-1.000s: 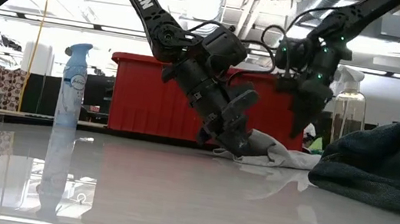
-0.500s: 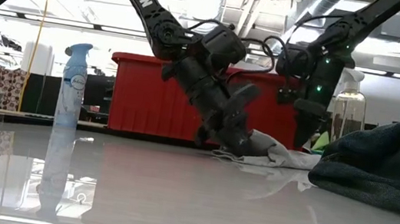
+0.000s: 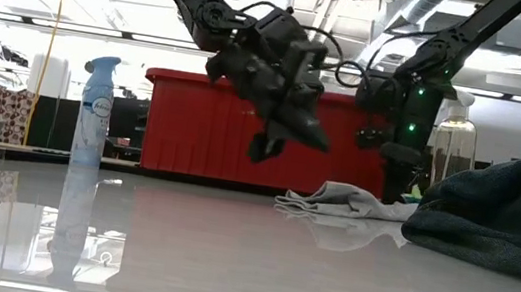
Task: Fold laundry
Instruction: Fold the gray boxer shorts
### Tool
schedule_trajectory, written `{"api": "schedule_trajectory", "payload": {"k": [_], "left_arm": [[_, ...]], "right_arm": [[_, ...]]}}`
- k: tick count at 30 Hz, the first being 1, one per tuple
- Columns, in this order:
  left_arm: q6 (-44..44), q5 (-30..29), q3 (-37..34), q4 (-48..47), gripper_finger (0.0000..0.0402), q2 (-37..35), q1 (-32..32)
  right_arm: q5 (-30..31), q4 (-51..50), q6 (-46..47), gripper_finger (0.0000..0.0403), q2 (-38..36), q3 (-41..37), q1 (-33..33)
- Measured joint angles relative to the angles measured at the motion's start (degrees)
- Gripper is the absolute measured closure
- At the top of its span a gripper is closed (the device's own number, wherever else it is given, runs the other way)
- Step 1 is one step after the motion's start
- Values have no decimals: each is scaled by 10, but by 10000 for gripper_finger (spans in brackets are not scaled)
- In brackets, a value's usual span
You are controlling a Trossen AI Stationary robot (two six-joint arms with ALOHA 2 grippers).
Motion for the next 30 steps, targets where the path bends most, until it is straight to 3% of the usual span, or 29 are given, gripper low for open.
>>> {"api": "schedule_trajectory", "payload": {"k": [2, 4, 11, 15, 26, 30], "left_arm": [[-7, 38, 0, -26, 401, -9, 7], [-2, 30, 0, -28, 401, -16, 9], [37, -183, 0, 77, 401, -13, -17], [49, -199, 1, 149, 402, 16, -33], [150, -359, 0, 93, 401, 46, -74], [141, -359, -1, 92, 401, 68, -76]], "right_arm": [[1, 3, 0, 389, 0, 0, 2], [1, 5, 0, 389, -2, 0, 2], [1, 6, 2, 389, -2, 0, 4], [0, 5, 2, 389, -2, 1, 5], [0, 10, 0, 388, -3, 1, 5], [-1, 15, 0, 387, -3, 2, 5]]}}
